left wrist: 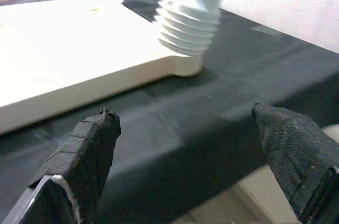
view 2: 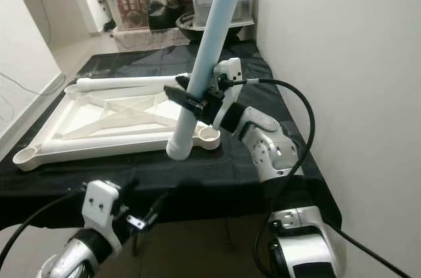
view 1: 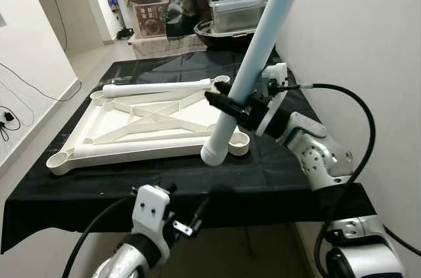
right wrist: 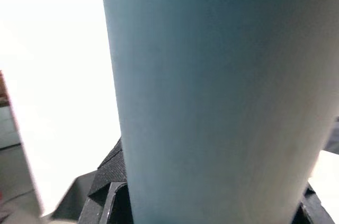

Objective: Building children table

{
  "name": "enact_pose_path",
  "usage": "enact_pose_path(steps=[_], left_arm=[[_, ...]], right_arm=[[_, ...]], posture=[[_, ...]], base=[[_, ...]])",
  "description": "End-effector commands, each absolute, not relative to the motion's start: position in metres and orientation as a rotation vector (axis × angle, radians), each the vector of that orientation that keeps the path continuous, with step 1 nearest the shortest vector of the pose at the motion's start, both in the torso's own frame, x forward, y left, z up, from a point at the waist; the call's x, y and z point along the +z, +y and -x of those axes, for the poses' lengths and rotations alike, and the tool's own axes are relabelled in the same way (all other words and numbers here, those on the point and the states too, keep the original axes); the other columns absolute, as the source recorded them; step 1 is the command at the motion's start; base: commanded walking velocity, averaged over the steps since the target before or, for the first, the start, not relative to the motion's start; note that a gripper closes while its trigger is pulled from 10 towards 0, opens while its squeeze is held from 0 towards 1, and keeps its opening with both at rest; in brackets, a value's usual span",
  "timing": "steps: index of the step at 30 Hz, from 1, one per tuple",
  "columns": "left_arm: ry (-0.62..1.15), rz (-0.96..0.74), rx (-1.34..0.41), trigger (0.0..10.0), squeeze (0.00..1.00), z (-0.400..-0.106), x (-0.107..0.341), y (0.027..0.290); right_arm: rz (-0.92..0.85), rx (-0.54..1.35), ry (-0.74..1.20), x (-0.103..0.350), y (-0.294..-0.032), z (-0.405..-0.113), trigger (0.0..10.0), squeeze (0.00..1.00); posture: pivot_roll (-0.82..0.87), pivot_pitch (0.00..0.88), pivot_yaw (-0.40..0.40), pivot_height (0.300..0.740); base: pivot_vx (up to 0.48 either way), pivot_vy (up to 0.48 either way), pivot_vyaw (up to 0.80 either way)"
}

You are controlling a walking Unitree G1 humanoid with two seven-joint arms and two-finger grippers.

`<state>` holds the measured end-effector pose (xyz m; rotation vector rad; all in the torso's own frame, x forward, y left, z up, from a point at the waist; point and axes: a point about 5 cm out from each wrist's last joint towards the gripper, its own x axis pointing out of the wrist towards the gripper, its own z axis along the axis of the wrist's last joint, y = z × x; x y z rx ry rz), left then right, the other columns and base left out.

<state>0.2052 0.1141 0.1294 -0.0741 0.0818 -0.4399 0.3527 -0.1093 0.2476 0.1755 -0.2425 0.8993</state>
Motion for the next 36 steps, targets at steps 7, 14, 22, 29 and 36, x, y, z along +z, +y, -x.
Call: enact_pose_path(steps=[7,14,22,29,36], left_arm=[[-0.016,0.049,-0.234,10.0,0.00,-0.223,0.145,0.123],[-0.091,0.025,-0.072,10.0,0.00,-0.233,0.157,0.128],[-0.122,-0.004,0.000,10.0,0.00,-0.237,0.163,0.134],[-0.134,0.007,0.047,10.0,0.00,-0.239,0.167,0.136],[-0.153,-0.022,0.083,10.0,0.00,-0.242,0.169,0.137]], right_arm=[[-0.173,0.584,-0.326,0.247,-0.113,-0.362,10.0,0.00],[-0.173,0.483,-0.336,0.235,-0.106,-0.356,10.0,0.00],[-0.156,0.485,-0.337,0.226,-0.094,-0.349,10.0,0.00],[-0.152,0.478,-0.334,0.224,-0.090,-0.351,10.0,0.00],[-0.143,0.455,-0.343,0.225,-0.090,-0.351,10.0,0.00]], posture=[[-0.03,0.000,0.070,0.740],[-0.02,0.000,0.066,0.740],[0.00,0.000,0.062,0.740],[0.01,0.000,0.051,0.740],[0.01,0.000,0.046,0.740]], base=[[0.000,0.000,0.00],[0.000,0.000,0.00],[0.000,0.000,0.00],[0.000,0.000,0.00],[0.040,0.000,0.00]])
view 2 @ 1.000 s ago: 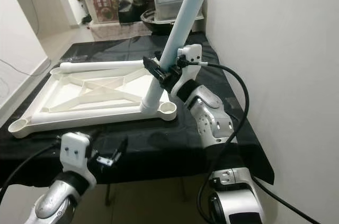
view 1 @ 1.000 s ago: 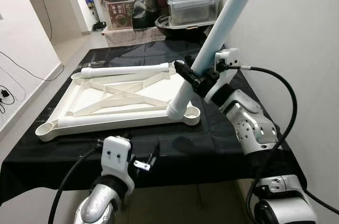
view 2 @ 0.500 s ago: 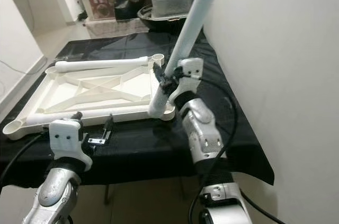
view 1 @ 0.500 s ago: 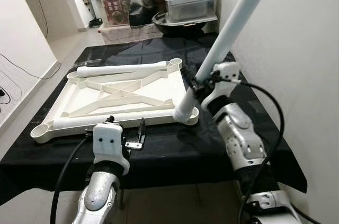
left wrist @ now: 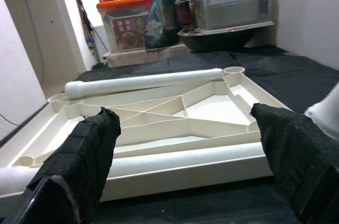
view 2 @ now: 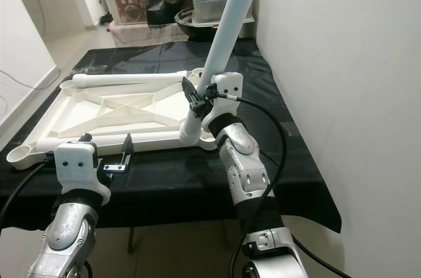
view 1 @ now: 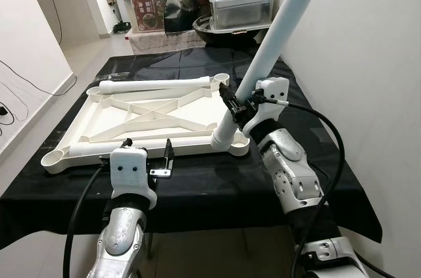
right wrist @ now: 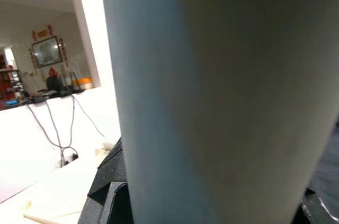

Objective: Building children table

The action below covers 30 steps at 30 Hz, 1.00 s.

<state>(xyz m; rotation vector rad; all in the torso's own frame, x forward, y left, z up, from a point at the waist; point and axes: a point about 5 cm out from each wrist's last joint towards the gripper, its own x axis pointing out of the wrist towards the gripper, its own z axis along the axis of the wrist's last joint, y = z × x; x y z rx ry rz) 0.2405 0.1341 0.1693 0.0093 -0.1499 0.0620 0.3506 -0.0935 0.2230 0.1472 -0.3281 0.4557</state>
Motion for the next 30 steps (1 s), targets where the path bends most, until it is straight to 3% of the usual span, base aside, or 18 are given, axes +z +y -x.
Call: enact_pose_path(steps=[1,22,30], left_arm=[[-0.153,-0.022,0.083,10.0,0.00,-0.2421,0.1689,0.1366],[-0.127,-0.018,0.091,10.0,0.00,-0.2417,0.1630,0.1372],[-0.113,-0.013,0.139,10.0,0.00,-0.2435,0.1608,0.1437]], right_arm=[[-0.143,0.455,-0.343,0.2251,-0.0901,-0.3511,10.0,0.00],[-0.151,0.457,-0.329,0.2213,-0.0867,-0.3507,10.0,0.00],[-0.157,0.452,-0.340,0.2258,-0.0885,-0.3539,10.0,0.00]], posture=[[0.01,0.000,0.046,0.740],[0.02,0.000,0.047,0.740],[0.02,0.000,0.046,0.740]], base=[[0.277,0.000,0.00],[0.346,0.000,0.00],[0.000,0.000,0.00]])
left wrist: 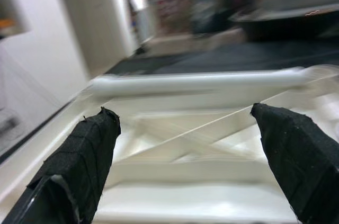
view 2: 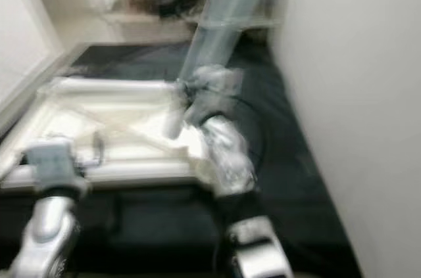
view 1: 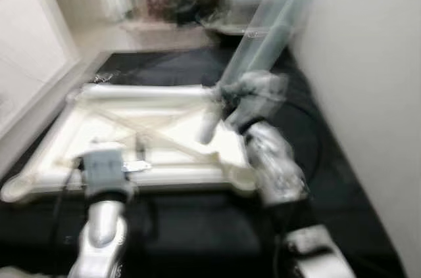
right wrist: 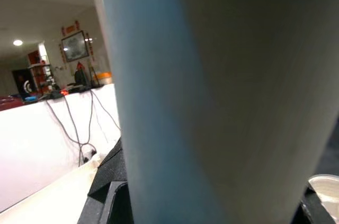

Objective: Building children table

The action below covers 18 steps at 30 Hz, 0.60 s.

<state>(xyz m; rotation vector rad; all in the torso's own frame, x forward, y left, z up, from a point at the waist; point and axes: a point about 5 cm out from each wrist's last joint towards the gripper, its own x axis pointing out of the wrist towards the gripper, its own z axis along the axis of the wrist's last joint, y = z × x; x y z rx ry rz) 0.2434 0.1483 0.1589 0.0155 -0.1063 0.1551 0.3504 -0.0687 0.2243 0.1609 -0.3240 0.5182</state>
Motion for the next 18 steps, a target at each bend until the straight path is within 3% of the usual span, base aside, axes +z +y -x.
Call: enact_pose_path(steps=[1,10,18], left_arm=[[-0.113,-0.013,0.139,10.0,0.00,-0.243,0.161,0.144],[-0.106,-0.017,0.119,10.0,0.00,-0.242,0.159,0.141],[-0.072,0.011,-0.120,10.0,0.00,-0.222,0.152,0.119]], right_arm=[[-0.157,0.452,-0.340,0.226,-0.088,-0.354,10.0,0.00],[-0.165,0.513,-0.381,0.244,-0.093,-0.362,10.0,0.00],[-0.123,0.863,-0.221,0.254,-0.117,-0.382,10.0,0.00]], posture=[[0.02,0.000,0.046,0.740],[0.02,0.000,0.042,0.740],[0.04,0.000,0.044,0.740]], base=[[0.000,0.000,0.00],[0.000,0.000,0.00],[0.000,0.000,0.00]])
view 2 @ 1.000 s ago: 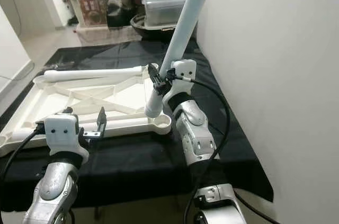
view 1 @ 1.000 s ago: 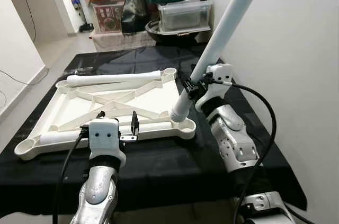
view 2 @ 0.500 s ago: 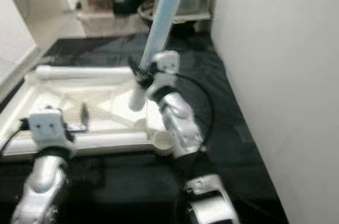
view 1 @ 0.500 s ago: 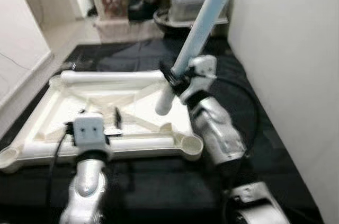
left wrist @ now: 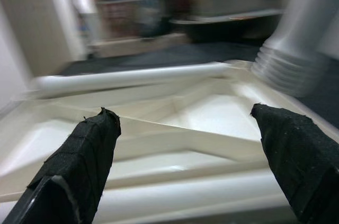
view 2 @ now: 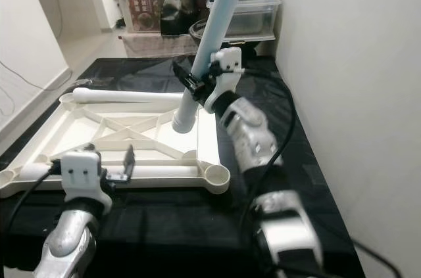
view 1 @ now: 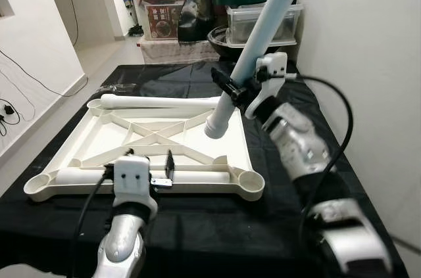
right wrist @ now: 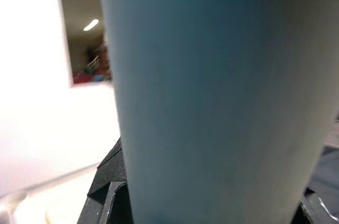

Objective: Building children table

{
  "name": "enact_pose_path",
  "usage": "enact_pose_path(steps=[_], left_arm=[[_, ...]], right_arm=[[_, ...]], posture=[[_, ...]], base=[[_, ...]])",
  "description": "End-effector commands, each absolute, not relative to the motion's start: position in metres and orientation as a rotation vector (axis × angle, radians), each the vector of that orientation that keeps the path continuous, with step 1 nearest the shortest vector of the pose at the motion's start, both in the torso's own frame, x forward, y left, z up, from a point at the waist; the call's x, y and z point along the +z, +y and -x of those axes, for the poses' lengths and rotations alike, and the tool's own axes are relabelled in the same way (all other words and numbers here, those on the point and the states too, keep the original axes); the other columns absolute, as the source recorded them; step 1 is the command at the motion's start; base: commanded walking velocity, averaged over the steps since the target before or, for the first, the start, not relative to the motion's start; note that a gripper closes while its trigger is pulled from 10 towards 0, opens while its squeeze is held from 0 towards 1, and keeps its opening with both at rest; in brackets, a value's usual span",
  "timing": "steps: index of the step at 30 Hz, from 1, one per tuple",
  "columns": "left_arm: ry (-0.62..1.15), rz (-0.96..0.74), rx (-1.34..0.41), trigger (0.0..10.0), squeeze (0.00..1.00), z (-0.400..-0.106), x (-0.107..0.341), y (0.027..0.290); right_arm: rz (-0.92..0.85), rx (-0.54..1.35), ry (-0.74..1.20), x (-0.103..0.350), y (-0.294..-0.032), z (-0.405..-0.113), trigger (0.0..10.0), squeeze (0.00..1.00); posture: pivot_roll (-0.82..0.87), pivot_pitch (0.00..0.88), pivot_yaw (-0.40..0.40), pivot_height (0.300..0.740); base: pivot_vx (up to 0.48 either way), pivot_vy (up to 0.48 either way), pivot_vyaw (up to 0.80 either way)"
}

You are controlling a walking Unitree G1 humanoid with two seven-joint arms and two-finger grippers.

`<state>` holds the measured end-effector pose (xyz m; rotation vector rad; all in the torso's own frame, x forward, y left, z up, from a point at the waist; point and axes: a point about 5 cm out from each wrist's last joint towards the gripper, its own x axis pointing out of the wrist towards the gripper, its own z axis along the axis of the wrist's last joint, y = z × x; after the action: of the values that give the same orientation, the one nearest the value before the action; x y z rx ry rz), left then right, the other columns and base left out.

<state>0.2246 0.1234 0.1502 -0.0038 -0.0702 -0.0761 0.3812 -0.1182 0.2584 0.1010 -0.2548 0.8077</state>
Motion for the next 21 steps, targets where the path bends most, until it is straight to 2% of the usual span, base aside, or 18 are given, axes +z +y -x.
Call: enact_pose_path(steps=[1,5,10,17,21], left_arm=[[-0.072,0.011,-0.120,10.0,0.00,-0.222,0.152,0.119],[-0.019,0.027,-0.272,10.0,0.00,-0.199,0.145,0.106],[0.021,0.047,-0.352,10.0,0.00,-0.180,0.143,0.097],[0.056,0.060,-0.404,10.0,0.00,-0.162,0.145,0.099],[0.068,0.060,-0.420,10.0,0.00,-0.159,0.145,0.099]], right_arm=[[-0.123,0.863,-0.221,0.254,-0.117,-0.382,10.0,0.00],[-0.025,1.045,-0.117,0.251,-0.132,-0.382,10.0,0.00],[-0.040,1.276,-0.055,0.256,-0.146,-0.375,10.0,0.00],[-0.043,1.420,-0.068,0.268,-0.167,-0.369,10.0,0.00],[-0.033,1.513,-0.071,0.269,-0.166,-0.365,10.0,0.00]], posture=[[0.04,0.000,0.044,0.740],[0.06,0.035,0.050,0.740],[0.09,0.087,0.061,0.740],[0.10,0.117,0.086,0.740],[0.10,0.120,0.093,0.740]], base=[[0.000,0.000,0.00],[0.000,0.000,0.00],[0.000,0.000,0.00],[0.000,0.000,0.00],[0.000,0.000,0.00]])
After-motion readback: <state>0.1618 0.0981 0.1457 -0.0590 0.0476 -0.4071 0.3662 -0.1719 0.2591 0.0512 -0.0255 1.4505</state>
